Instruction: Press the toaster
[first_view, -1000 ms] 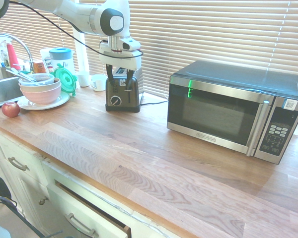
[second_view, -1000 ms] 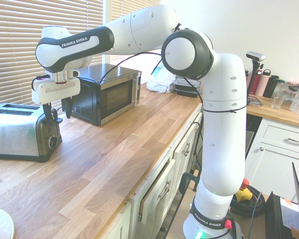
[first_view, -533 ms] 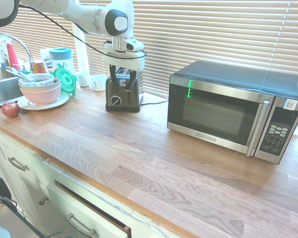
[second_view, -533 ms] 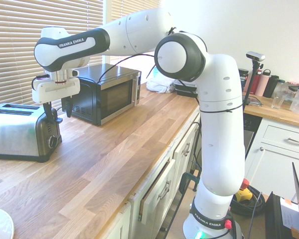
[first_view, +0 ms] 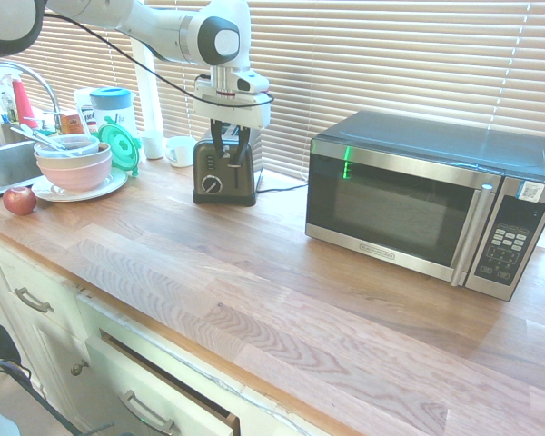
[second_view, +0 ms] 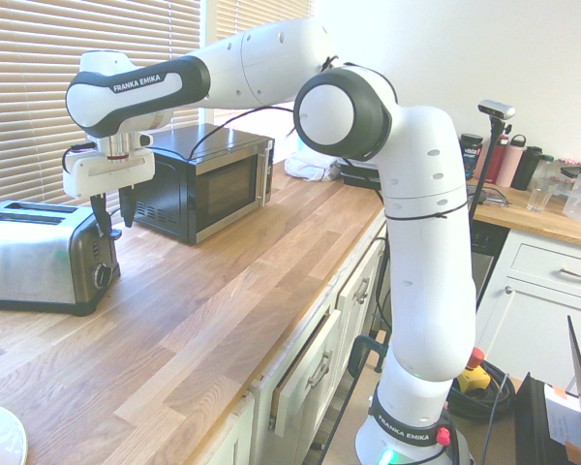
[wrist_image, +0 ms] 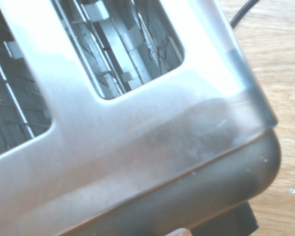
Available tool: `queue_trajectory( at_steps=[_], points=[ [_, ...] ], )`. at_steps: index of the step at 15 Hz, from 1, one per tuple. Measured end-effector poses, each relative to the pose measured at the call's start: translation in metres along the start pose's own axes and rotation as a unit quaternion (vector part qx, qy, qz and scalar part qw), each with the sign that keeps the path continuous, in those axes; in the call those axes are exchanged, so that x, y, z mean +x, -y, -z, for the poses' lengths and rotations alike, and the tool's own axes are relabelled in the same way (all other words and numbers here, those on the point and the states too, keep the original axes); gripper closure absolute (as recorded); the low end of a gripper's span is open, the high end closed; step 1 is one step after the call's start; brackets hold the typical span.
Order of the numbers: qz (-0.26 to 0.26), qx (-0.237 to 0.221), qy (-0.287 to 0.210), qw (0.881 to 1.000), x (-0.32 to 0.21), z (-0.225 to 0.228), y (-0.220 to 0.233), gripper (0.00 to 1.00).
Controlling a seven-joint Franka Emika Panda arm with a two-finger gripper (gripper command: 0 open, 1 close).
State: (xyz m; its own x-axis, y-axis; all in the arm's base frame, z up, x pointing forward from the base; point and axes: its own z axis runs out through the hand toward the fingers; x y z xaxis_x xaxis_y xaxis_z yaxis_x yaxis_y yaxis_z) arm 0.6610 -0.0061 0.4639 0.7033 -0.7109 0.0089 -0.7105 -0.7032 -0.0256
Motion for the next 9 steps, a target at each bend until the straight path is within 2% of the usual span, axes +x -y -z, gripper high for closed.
queue_trajectory(
  at_steps=[9],
  points=[
    [0.001,-0.003,0.001,1.000,0.0032,-0.0011,-0.0037,1.00]
  ],
)
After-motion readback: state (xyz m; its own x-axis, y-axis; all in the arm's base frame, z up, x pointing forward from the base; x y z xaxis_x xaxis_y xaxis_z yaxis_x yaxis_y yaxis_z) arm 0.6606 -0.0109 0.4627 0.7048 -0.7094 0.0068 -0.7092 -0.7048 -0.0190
